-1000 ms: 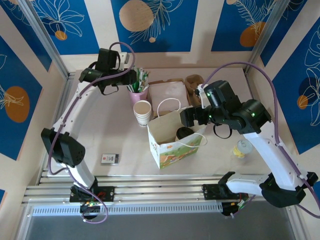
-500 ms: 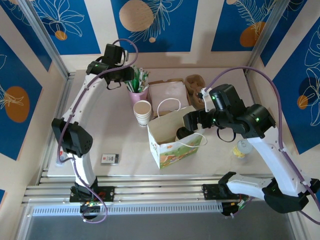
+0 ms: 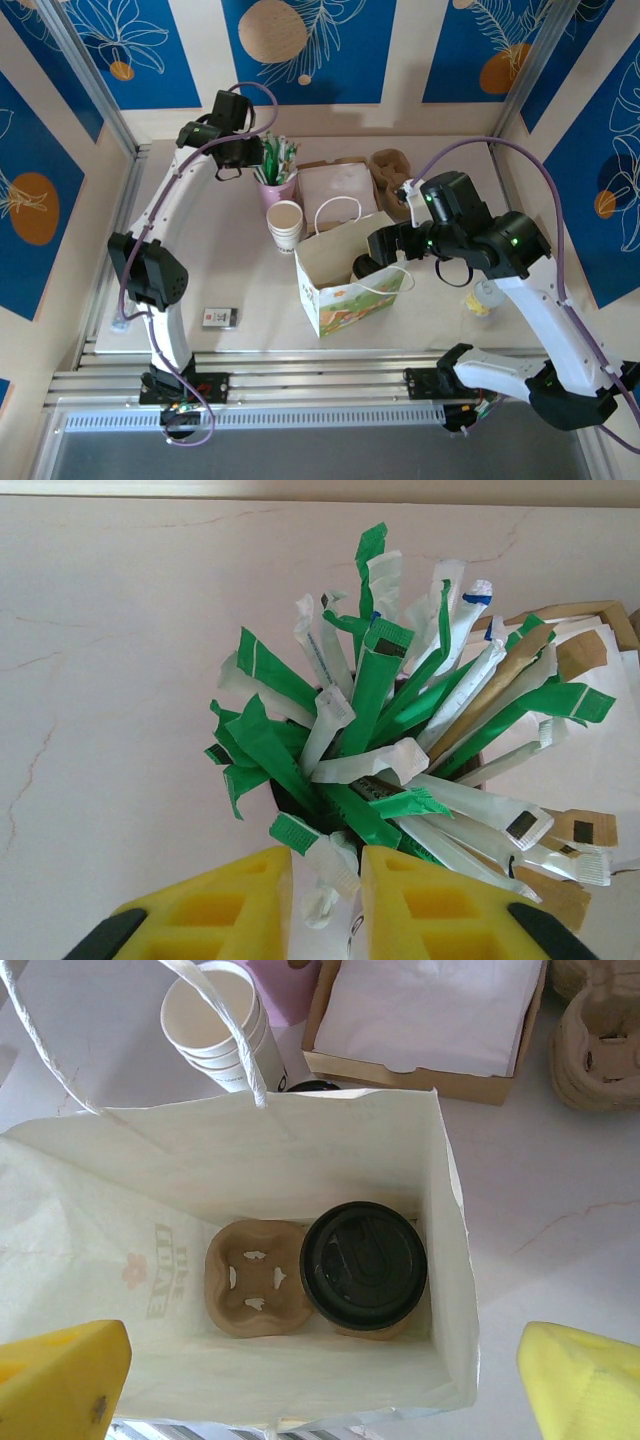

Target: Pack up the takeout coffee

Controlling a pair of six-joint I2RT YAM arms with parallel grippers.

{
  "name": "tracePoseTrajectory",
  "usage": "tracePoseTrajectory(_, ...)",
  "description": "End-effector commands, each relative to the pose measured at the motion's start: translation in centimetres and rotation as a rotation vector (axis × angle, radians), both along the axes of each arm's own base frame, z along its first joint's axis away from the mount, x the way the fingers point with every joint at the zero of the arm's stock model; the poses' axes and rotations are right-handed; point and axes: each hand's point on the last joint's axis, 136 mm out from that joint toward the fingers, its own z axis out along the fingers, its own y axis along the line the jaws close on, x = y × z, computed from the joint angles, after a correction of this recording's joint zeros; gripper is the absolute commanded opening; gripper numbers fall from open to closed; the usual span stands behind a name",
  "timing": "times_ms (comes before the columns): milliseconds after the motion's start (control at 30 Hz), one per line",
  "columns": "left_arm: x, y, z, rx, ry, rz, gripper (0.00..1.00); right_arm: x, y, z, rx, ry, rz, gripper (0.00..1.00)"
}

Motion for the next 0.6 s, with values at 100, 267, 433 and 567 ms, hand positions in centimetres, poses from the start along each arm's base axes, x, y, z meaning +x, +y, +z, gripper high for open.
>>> tracePoseTrajectory(100,0.4,0.7,0.2,0.023,-0.002,0.028,0.24,-0.4,0.1,0.2,0.021,-0.011,0.025,0.99)
tracePoseTrajectory(267,0.6,0.3,-0.1,0.013,0.000,0.025,0.26,-0.5,0.1,0.1,0.024,-0.007,0.027,0.99)
tracePoseTrajectory(433,0.9,-0.3,0.6,-0.002,-0.025,0.019,0.34,-0.6,0.0,0.1,0.026,-0.010,0.025,0.99)
tracePoseTrajectory(567,1.2,-0.4,0.2,0.011,-0.013,0.023,0.33,-0.7,0.0,0.0,0.028,-0.008,0.025,0.99)
